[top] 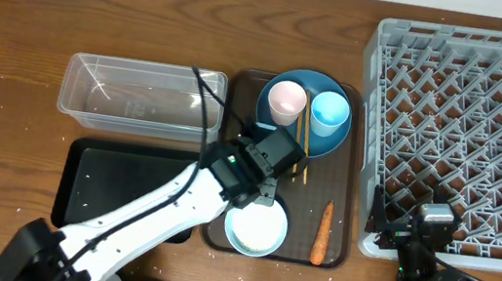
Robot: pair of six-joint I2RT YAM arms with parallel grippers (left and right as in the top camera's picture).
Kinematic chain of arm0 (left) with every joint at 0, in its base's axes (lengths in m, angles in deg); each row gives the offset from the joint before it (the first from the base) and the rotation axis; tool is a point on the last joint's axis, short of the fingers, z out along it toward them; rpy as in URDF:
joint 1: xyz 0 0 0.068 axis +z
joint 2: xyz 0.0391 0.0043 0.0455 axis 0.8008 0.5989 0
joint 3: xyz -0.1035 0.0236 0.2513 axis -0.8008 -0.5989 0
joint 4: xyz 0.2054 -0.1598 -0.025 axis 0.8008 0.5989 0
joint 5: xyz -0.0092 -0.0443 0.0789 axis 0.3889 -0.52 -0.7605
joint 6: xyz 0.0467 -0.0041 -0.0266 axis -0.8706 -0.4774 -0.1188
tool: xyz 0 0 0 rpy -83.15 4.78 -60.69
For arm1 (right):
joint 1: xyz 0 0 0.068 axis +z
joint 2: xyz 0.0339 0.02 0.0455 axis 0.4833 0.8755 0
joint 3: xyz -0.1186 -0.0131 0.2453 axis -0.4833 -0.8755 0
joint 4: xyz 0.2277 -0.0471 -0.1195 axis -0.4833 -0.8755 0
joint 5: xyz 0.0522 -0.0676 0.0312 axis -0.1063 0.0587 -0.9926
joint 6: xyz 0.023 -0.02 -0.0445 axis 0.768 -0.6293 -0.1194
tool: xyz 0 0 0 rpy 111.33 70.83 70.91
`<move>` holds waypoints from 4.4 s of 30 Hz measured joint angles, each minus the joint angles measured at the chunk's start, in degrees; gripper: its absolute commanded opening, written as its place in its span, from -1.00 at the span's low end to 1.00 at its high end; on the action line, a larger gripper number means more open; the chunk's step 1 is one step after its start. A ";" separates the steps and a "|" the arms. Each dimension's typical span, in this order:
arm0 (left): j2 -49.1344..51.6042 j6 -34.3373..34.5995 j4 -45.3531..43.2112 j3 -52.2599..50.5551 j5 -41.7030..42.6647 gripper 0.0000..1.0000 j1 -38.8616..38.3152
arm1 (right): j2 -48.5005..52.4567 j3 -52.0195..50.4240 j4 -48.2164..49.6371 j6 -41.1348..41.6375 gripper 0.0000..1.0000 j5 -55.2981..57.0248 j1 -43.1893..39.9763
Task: Sort waste into correct bins and load items into the dishwasher rack
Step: 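Reach the left gripper to the green wrapper on the brown tray and grasp it, then carry the green wrapper left and drop it into the clear bin, then move the left gripper back to the white tissue and grasp it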
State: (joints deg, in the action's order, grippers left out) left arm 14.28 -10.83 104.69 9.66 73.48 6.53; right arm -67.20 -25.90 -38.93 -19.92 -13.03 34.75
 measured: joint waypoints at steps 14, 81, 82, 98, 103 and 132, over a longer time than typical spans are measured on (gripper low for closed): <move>12.04 -4.48 -9.20 0.00 0.02 -0.14 0.00 | 0.00 0.00 -0.02 0.00 0.98 0.00 0.00; -8.92 -11.87 -7.74 0.79 0.76 0.13 33.14 | 0.00 0.00 0.00 0.00 0.98 0.00 0.00; -10.03 -11.89 -6.97 0.79 1.68 0.12 31.85 | 0.00 0.00 0.02 0.00 0.98 0.02 0.00; -3.15 -11.87 -1.70 1.01 3.69 0.07 4.98 | 0.00 0.00 0.00 0.00 0.98 0.00 0.00; 4.02 -11.87 -3.28 1.01 2.27 0.15 3.06 | 0.00 0.00 0.00 0.00 0.98 0.00 0.00; 6.34 -18.80 -7.67 1.03 0.46 -0.87 2.95 | 0.00 0.00 0.00 0.00 0.98 0.00 0.00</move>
State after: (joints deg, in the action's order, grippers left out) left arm 20.61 -29.62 97.02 10.69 73.94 9.48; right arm -67.20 -25.90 -38.93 -19.92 -13.03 34.75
